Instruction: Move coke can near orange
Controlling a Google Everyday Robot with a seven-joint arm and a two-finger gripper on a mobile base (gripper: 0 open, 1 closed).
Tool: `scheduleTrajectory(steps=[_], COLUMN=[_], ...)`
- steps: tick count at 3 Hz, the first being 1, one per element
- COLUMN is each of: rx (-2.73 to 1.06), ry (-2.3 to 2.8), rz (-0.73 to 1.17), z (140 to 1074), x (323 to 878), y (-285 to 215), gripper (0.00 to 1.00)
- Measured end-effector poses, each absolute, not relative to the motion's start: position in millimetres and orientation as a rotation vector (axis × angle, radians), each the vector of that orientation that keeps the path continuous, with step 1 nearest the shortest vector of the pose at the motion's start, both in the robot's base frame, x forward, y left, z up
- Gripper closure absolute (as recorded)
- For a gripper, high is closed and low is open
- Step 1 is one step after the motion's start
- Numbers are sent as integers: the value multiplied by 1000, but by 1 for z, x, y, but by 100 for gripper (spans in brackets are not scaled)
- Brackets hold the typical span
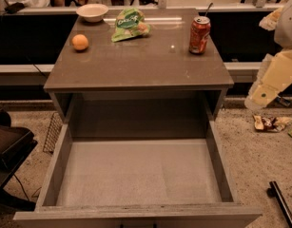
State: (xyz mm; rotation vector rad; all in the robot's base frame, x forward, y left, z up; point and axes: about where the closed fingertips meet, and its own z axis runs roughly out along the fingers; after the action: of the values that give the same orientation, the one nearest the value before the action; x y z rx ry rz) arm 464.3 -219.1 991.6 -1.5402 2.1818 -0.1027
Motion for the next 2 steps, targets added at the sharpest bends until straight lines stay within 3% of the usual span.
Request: scheduleTrajectory(steps=[2], rx=[-1090], ry=[2209], rz=[-56], z=[962], x=[499], y=[-258], gripper=[0])
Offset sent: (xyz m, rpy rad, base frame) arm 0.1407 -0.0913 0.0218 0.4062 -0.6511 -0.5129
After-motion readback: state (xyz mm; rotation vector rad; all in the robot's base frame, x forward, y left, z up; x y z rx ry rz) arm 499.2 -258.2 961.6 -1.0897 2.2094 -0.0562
